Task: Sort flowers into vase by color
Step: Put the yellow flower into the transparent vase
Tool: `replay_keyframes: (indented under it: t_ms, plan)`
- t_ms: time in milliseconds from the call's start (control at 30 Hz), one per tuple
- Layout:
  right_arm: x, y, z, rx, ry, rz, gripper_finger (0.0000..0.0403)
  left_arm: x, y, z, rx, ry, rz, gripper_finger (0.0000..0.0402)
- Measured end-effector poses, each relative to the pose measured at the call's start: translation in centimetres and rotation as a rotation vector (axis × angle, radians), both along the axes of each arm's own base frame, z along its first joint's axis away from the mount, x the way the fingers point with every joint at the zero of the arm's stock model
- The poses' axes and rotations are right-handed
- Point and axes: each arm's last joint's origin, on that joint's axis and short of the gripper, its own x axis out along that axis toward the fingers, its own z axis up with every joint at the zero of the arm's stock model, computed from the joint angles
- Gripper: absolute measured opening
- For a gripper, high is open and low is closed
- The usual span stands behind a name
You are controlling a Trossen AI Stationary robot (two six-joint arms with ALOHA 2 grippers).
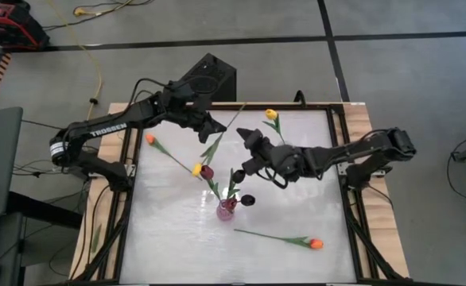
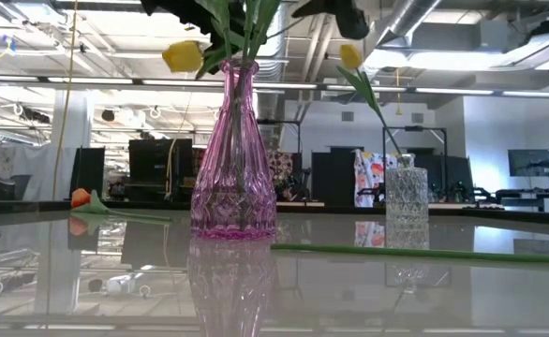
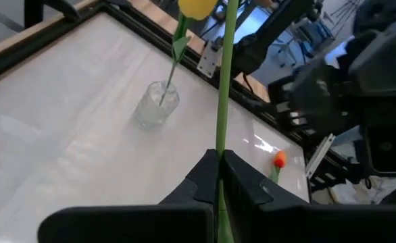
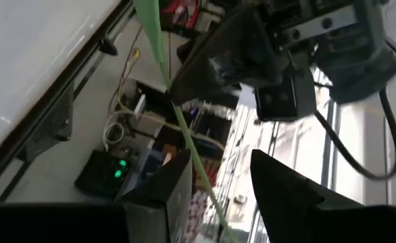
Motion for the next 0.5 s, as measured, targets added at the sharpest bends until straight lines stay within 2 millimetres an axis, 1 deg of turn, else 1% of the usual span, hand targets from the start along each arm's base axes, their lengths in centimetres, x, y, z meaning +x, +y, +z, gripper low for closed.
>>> replay_keyframes:
  t_ms: [100, 367, 500]
  plan:
    - [0.2, -1.0, 0.0, -0.005, 0.011, 0.023, 0.0176, 0.0, 0.1, 0.2, 0.007, -0.022, -0.019, 0.0]
    - [0.5, -3.6, -0.1, 0.006, 0.017, 0.058, 0.0175, 0.0, 0.3, 0.0, 0.028, -0.018, -0.035, 0.0]
    - [1.0, -4.6, -0.5, 0.008, 0.023, 0.052, 0.0175, 0.0, 0.3, 0.0, 0.048, -0.019, -0.053, 0.0]
